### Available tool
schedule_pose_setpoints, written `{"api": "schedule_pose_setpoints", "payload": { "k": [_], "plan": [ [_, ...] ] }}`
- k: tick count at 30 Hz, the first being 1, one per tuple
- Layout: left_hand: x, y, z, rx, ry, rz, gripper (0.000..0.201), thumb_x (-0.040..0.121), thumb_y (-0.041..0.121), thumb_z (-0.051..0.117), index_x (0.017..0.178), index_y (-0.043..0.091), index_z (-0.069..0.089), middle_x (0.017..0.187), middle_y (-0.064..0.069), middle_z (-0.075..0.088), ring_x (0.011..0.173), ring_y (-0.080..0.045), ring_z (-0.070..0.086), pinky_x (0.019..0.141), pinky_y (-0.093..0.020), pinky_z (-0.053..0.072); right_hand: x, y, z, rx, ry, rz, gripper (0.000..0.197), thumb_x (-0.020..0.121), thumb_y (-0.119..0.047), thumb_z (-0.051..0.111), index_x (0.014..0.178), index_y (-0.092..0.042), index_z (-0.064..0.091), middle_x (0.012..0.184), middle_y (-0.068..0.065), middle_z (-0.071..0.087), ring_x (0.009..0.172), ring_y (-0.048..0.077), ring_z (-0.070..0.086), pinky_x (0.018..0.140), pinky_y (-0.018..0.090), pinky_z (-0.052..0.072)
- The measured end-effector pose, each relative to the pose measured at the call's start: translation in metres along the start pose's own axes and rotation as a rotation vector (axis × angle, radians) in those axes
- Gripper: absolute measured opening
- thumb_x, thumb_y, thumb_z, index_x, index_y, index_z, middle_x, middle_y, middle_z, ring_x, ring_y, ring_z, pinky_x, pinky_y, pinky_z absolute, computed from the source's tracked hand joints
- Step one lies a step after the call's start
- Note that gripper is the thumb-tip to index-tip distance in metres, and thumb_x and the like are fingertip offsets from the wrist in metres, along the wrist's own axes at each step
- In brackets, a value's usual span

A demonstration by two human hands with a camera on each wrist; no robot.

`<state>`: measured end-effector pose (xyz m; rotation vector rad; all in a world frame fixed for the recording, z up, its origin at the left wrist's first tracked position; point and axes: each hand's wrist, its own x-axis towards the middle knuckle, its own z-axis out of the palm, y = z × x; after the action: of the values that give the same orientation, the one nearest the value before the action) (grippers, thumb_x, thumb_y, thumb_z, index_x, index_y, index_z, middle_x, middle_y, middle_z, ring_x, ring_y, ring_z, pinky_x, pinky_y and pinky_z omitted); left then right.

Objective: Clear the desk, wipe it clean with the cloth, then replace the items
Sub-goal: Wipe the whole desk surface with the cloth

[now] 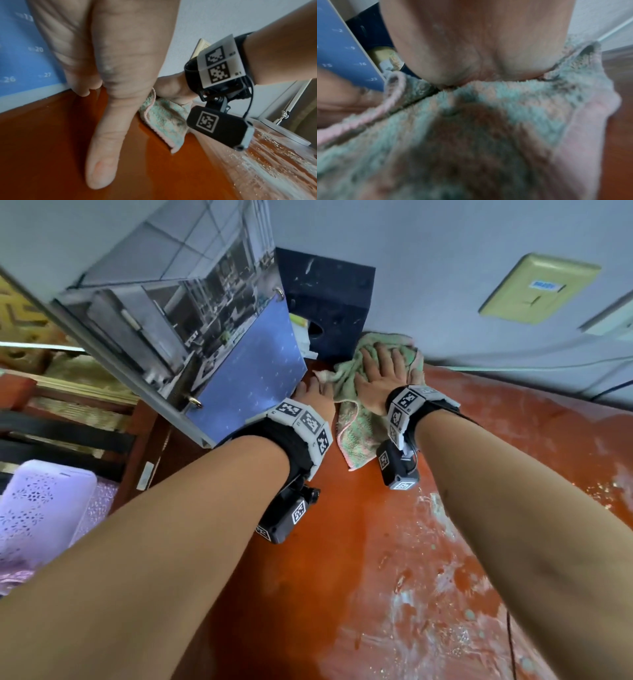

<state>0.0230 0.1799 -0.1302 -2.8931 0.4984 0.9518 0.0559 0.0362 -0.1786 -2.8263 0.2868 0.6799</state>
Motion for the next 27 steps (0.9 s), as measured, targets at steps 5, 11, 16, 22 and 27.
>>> {"api": "schedule_pose_setpoints", "payload": {
  "k": [5, 11, 16, 22, 27],
  "plan": [
    [0.0, 0.003, 0.003, -0.098, 0.035, -0.02, 0.088, 0.095, 0.008, 0.049, 0.15, 0.019, -0.018, 0.157, -0.02, 0.0, 0.145, -0.039, 0.005, 0.116, -0.045, 0.011, 0.013, 0.003, -0.011, -0.015, -0.005, 0.022, 0.058, 0.096, -0.055, 0.013, 0.151, -0.044, -0.002, 0.162, -0.011, -0.006, 0.149, 0.016, -0.01, 0.117, 0.047, -0.011],
    [0.005, 0.003, 0.002, -0.092, 0.026, -0.052, 0.089, 0.093, 0.005, 0.05, 0.15, 0.015, -0.017, 0.158, -0.016, -0.001, 0.145, -0.035, 0.005, 0.116, -0.044, 0.01, -0.006, 0.013, -0.004, 0.055, 0.005, 0.111, 0.073, 0.081, -0.077, 0.014, 0.147, -0.052, -0.001, 0.162, -0.006, -0.014, 0.147, 0.022, -0.019, 0.115, 0.057, -0.011],
    [-0.005, 0.005, 0.002, 0.057, -0.016, -0.041, 0.093, 0.091, 0.012, 0.057, 0.151, 0.012, -0.014, 0.157, -0.023, -0.002, 0.144, -0.039, 0.005, 0.116, -0.048, 0.01, -0.057, 0.032, 0.019, 0.153, -0.073, 0.226, 0.09, 0.065, -0.093, 0.021, 0.142, -0.06, -0.01, 0.156, -0.006, -0.032, 0.142, 0.028, -0.032, 0.111, 0.066, -0.009],
    [0.007, 0.017, 0.0, -0.074, 0.001, -0.047, 0.091, 0.092, 0.015, 0.056, 0.149, 0.0, -0.013, 0.158, -0.02, -0.008, 0.147, -0.031, -0.002, 0.117, -0.042, 0.007, -0.067, 0.042, 0.017, 0.225, -0.087, 0.267, 0.091, 0.067, -0.093, 0.025, 0.141, -0.059, -0.015, 0.153, -0.007, -0.038, 0.14, 0.027, -0.036, 0.111, 0.066, -0.008],
    [0.023, 0.012, 0.006, -0.115, 0.115, 0.01, 0.074, 0.093, 0.014, 0.053, 0.149, -0.003, 0.007, 0.157, -0.023, 0.004, 0.145, -0.038, 0.006, 0.119, -0.047, 0.008, -0.048, 0.044, -0.001, 0.28, -0.045, 0.35, 0.089, 0.072, -0.088, 0.031, 0.147, -0.055, -0.003, 0.159, -0.002, -0.026, 0.143, 0.033, -0.029, 0.112, 0.065, -0.01]
  ]
}}
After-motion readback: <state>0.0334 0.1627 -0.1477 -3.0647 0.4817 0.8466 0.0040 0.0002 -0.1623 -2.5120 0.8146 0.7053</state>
